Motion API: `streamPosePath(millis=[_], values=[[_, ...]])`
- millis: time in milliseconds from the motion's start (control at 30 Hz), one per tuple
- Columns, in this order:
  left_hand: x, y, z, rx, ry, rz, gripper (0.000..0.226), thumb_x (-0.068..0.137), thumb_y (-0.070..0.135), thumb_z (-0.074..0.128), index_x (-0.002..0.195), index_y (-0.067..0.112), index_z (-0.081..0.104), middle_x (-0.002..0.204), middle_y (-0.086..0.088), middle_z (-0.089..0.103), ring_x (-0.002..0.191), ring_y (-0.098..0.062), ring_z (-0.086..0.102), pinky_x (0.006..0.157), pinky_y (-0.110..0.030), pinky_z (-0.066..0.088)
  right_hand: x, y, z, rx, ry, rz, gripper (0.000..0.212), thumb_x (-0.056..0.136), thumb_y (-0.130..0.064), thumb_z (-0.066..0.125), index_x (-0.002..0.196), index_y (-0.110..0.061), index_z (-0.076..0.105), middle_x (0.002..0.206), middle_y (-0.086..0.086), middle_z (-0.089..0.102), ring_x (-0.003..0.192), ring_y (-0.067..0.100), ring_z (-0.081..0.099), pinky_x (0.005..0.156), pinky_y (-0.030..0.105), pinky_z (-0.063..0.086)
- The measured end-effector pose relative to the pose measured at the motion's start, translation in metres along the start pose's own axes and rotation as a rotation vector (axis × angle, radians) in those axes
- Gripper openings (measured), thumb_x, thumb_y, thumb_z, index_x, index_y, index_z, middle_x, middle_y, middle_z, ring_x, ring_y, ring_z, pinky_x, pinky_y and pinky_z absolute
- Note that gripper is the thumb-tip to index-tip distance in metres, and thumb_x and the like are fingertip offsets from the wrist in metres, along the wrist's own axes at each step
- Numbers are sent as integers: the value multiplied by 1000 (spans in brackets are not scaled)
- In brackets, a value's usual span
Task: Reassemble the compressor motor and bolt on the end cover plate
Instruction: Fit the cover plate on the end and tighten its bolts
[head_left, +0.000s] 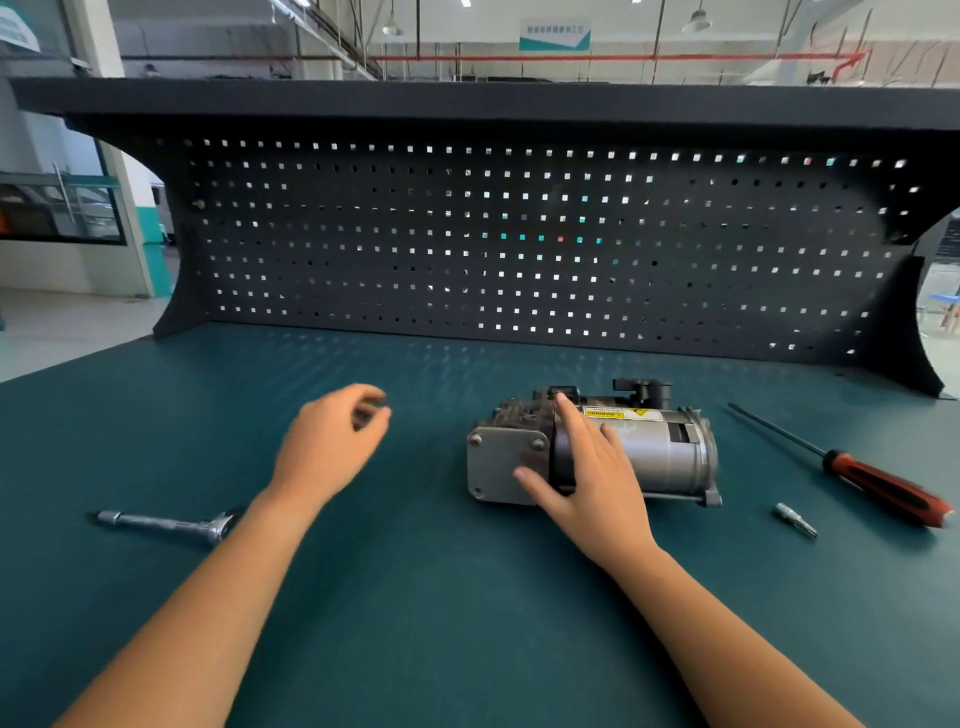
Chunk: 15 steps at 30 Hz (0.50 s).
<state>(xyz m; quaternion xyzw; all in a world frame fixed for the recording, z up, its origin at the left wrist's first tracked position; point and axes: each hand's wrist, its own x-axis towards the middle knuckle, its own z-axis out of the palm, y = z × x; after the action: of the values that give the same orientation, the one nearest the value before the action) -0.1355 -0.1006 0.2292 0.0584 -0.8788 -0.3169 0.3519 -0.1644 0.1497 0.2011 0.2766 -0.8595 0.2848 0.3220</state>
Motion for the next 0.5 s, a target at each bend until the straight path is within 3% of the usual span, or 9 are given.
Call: streamPosePath(millis=[67, 133, 200, 367, 433, 500], values=[[6, -22, -17, 241, -155, -188, 23, 83, 26, 67, 104, 17, 66, 96, 1, 67, 93, -22, 62, 84, -34, 49, -2, 0, -3, 38, 32, 25, 77, 81, -34, 70, 144, -9, 32, 143, 4, 44, 132, 18, 35, 110, 33, 25], [7, -38, -25, 386, -334, -331, 20, 80, 27, 69, 97, 19, 65, 101, -3, 65, 94, -24, 59, 83, -35, 50, -3, 0, -7, 48, 58, 52, 73, 80, -28, 73, 141, -6, 37, 141, 7, 46, 132, 24, 39, 109, 39, 31], [7, -46, -28, 387, -370, -389, 18, 77, 24, 72, 92, 16, 65, 98, -5, 64, 91, -24, 59, 79, -34, 49, -4, 0, -9, 57, 85, 72, 69, 80, -22, 74, 138, -4, 40, 138, 8, 49, 130, 27, 43, 107, 42, 35], [8, -58, -33, 496, -435, -498, 13, 87, 18, 59, 86, 5, 61, 82, -10, 60, 82, -27, 61, 61, -28, 38, -6, -4, -14, 114, 132, 139, 63, 82, -18, 71, 137, -6, 43, 136, 6, 51, 129, 24, 44, 104, 32, 32], [9, -56, -33, 476, -341, -478, 13, 92, 15, 50, 93, 3, 54, 84, -11, 56, 81, -30, 58, 63, -30, 39, -6, -6, -16, 111, 169, 145, 59, 81, -14, 71, 134, -3, 46, 132, 7, 54, 125, 27, 47, 104, 35, 33], [12, -44, -38, 302, -80, -438, 15, 94, 12, 47, 101, -1, 45, 91, -18, 54, 84, -37, 54, 67, -36, 38, -5, -10, -18, 72, 247, 137, 53, 79, -9, 73, 127, 0, 52, 123, 10, 60, 117, 31, 53, 105, 45, 32]])
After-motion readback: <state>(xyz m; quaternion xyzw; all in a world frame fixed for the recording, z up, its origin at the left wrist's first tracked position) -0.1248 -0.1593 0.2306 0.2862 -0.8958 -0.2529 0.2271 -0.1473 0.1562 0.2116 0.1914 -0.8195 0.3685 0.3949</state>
